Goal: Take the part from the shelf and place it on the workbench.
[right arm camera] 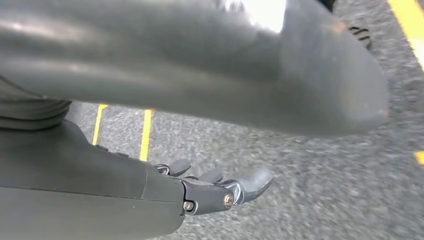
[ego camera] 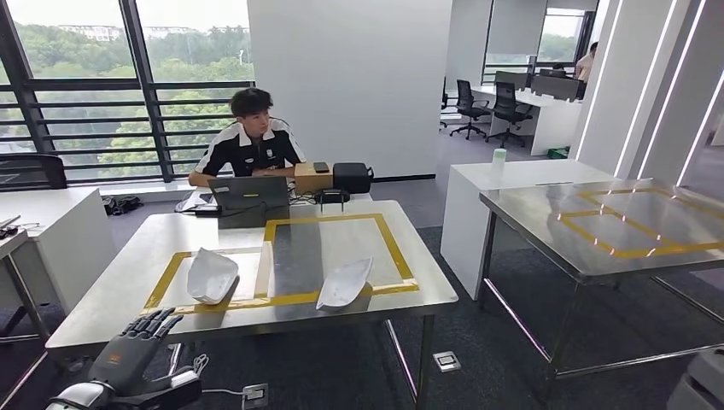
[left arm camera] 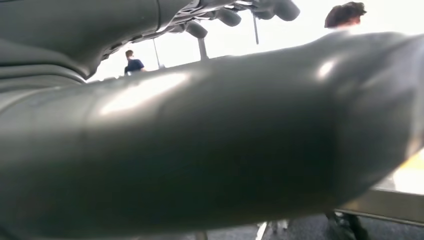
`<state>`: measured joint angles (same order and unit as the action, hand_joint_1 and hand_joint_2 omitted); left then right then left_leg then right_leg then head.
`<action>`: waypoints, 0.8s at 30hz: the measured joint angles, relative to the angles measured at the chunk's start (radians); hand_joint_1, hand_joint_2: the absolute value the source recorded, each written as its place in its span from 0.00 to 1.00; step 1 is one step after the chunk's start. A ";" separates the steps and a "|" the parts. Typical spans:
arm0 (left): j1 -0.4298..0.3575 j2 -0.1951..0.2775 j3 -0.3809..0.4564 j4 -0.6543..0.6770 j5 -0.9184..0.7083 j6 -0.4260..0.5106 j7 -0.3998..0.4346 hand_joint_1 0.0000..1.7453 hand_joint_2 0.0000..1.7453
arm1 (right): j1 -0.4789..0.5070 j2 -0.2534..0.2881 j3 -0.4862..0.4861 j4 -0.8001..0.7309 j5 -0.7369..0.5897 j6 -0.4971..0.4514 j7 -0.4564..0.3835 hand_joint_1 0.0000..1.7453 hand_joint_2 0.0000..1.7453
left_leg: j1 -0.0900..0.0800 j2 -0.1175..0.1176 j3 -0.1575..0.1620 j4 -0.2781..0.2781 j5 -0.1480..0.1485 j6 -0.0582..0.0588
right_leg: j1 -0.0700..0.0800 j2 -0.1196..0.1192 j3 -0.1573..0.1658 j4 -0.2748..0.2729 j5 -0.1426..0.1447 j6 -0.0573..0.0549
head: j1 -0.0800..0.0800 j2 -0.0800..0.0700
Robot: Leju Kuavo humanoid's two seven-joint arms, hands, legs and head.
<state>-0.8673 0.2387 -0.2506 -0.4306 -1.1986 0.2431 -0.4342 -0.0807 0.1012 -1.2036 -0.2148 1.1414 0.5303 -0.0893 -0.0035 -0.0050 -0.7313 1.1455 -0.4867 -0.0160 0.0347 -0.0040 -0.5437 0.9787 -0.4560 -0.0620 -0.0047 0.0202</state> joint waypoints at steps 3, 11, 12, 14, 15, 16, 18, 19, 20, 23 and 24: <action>0.002 0.001 0.000 0.002 0.000 0.000 0.001 0.00 0.00 | 0.000 0.001 0.000 0.000 0.000 0.000 0.000 0.00 0.00 | 0.009 0.000 -0.006 0.154 -0.052 -0.018 | -0.009 -0.004 -0.053 0.004 0.040 0.006 | 0.000 0.000; -0.001 -0.002 0.000 -0.005 0.000 0.001 0.002 0.00 0.00 | 0.003 0.001 0.000 -0.001 0.000 0.000 -0.001 0.00 0.00 | 0.011 0.002 0.213 -0.106 -0.052 0.005 | -0.023 -0.004 -0.153 0.048 0.114 0.049 | -0.001 0.000; -0.003 -0.002 0.000 -0.004 -0.001 0.000 0.003 0.00 0.00 | 0.005 0.002 0.000 -0.001 0.000 0.000 0.000 0.00 0.00 | 0.011 0.004 0.208 -0.106 -0.042 0.015 | -0.026 -0.003 -0.159 0.056 0.104 0.055 | -0.001 0.000; -0.006 -0.003 0.000 -0.004 -0.002 -0.001 0.004 0.00 0.00 | 0.007 0.004 0.000 0.000 0.001 0.002 0.001 0.00 0.00 | 0.013 0.008 0.186 -0.107 -0.018 0.031 | -0.030 -0.001 -0.183 0.117 0.031 0.066 | -0.001 0.000; -0.008 -0.004 0.000 -0.004 -0.002 -0.002 0.004 0.00 0.00 | 0.007 0.005 0.000 0.000 0.001 0.003 0.001 0.00 0.00 | 0.012 0.008 0.172 -0.107 -0.004 0.035 | -0.032 0.000 -0.200 0.175 -0.027 0.071 | -0.001 0.000; -0.008 -0.004 0.000 -0.005 -0.003 -0.003 0.004 0.00 0.00 | 0.007 0.005 0.000 0.000 0.002 0.004 0.001 0.00 0.00 | 0.012 0.008 0.154 -0.107 0.010 0.036 | -0.032 0.001 -0.214 0.243 -0.074 0.073 | -0.001 0.000; -0.008 -0.003 0.000 -0.005 -0.003 -0.005 0.004 0.00 0.00 | 0.006 0.005 0.000 0.000 0.003 0.003 0.001 0.00 0.00 | 0.011 0.008 0.119 -0.106 0.037 0.035 | -0.033 0.002 -0.220 0.343 -0.102 0.073 | -0.001 0.000; -0.008 -0.003 0.000 -0.005 -0.003 -0.005 0.004 0.00 0.00 | 0.007 0.005 0.000 0.000 0.004 0.003 0.000 0.00 0.00 | 0.011 0.008 0.101 -0.106 0.051 0.033 | -0.033 0.002 -0.200 0.349 -0.082 0.071 | -0.001 0.000; -0.007 -0.002 0.000 -0.004 -0.003 -0.005 0.004 0.00 0.00 | 0.007 0.005 0.000 0.000 0.006 0.003 0.000 0.00 0.00 | 0.011 0.008 0.085 -0.106 0.063 0.031 | -0.033 0.003 -0.164 0.320 -0.054 0.068 | -0.001 0.000; -0.007 -0.001 0.000 -0.007 -0.003 -0.005 0.004 0.00 0.00 | 0.003 0.005 0.000 0.000 0.008 0.003 0.000 0.00 0.00 | 0.012 0.007 0.053 -0.107 0.098 0.018 | -0.027 0.004 -0.010 0.121 -0.055 0.055 | -0.001 0.000; -0.007 -0.001 0.000 -0.008 -0.003 -0.005 0.003 0.00 0.00 | 0.001 0.005 0.000 0.000 0.008 0.003 -0.001 0.00 0.00 | 0.013 0.008 0.052 -0.109 0.107 0.012 | -0.024 0.005 0.017 0.074 -0.072 0.051 | -0.001 0.000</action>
<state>-0.8747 0.2379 -0.2506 -0.4391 -1.2013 0.2382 -0.4310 -0.0798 0.1064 -1.2036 -0.2148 1.1495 0.5337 -0.0899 0.0097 0.0031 -0.6796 1.0364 -0.3801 -0.0044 0.0109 0.0013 -0.5263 1.0527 -0.5278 -0.0113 -0.0059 0.0202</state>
